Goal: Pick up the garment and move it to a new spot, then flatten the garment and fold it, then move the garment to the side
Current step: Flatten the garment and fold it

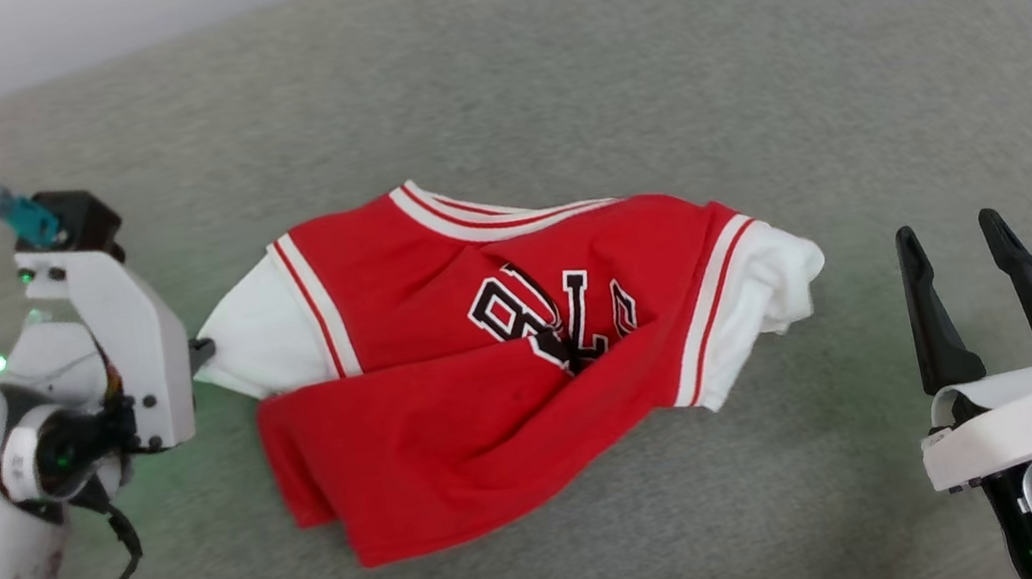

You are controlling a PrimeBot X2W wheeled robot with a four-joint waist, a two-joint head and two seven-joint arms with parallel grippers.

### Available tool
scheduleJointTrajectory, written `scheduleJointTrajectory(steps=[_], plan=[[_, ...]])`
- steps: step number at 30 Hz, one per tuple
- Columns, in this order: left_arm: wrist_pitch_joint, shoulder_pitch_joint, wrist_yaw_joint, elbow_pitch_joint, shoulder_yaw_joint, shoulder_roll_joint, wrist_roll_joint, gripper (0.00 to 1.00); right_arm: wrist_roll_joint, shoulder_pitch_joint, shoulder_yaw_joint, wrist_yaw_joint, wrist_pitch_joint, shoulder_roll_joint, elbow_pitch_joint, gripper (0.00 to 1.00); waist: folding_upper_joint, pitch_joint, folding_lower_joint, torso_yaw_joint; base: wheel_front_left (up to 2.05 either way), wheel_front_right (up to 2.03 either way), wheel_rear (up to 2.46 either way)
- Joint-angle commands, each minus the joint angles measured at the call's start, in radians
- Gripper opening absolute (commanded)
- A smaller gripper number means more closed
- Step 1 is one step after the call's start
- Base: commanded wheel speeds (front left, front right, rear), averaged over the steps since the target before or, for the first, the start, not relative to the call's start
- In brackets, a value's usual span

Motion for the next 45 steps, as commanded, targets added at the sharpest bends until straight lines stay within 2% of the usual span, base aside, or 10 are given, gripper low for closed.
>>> scheduleJointTrajectory(steps=[1,15,26,27,28,30,31,32,33,45], plan=[[-0.010,0.022,0.009,-0.008,0.010,0.006,-0.008,0.00,-0.018,0.016,-0.005,0.000,0.011,0.002,-0.007,1.00,0.0000,-0.043,0.0000,0.054,0.00,0.00,0.00],[-0.114,0.152,0.029,-0.050,0.061,0.068,-0.008,0.00,-0.065,0.070,-0.022,0.000,0.101,-0.007,-0.062,1.00,0.0000,-0.160,0.0000,0.205,0.00,0.00,0.00],[-0.235,0.215,-0.019,0.062,0.064,0.044,-0.012,0.00,-0.048,0.103,-0.007,0.000,0.154,-0.020,-0.083,1.00,0.0000,-0.221,0.0000,0.249,0.00,0.00,0.00],[-0.246,0.214,-0.023,0.072,0.061,0.036,-0.011,0.13,-0.047,0.103,-0.007,0.000,0.158,-0.020,-0.084,1.00,0.0000,-0.225,0.0000,0.251,0.00,0.00,0.00],[-0.256,0.212,-0.028,0.086,0.061,0.029,-0.012,0.35,-0.046,0.102,-0.006,0.000,0.161,-0.021,-0.085,1.00,0.0000,-0.228,0.0000,0.253,0.00,0.00,0.00],[-0.269,0.207,-0.036,0.108,0.056,0.020,-0.013,0.37,-0.043,0.101,-0.004,0.000,0.166,-0.022,-0.087,1.00,0.0000,-0.233,0.0000,0.256,0.00,0.00,0.00],[-0.281,0.202,-0.041,0.115,0.052,0.017,-0.006,0.44,-0.042,0.101,-0.002,0.000,0.168,-0.022,-0.087,1.00,0.0000,-0.236,0.0000,0.257,0.00,0.00,0.00],[-0.294,0.197,-0.047,0.123,0.050,0.012,-0.003,0.79,-0.041,0.103,-0.001,0.000,0.169,-0.022,-0.088,1.00,0.0000,-0.239,0.0000,0.259,0.00,0.00,0.00],[-0.306,0.194,-0.051,0.131,0.048,0.008,-0.001,0.96,-0.040,0.104,-0.001,0.000,0.171,-0.024,-0.088,1.00,0.0000,-0.243,0.0000,0.262,0.00,0.00,0.00],[-0.449,0.224,-0.084,0.106,0.045,0.007,0.011,1.00,-0.035,0.136,0.012,0.000,0.167,-0.022,-0.093,1.00,0.0000,-0.313,0.0000,0.285,0.00,0.00,0.00]])
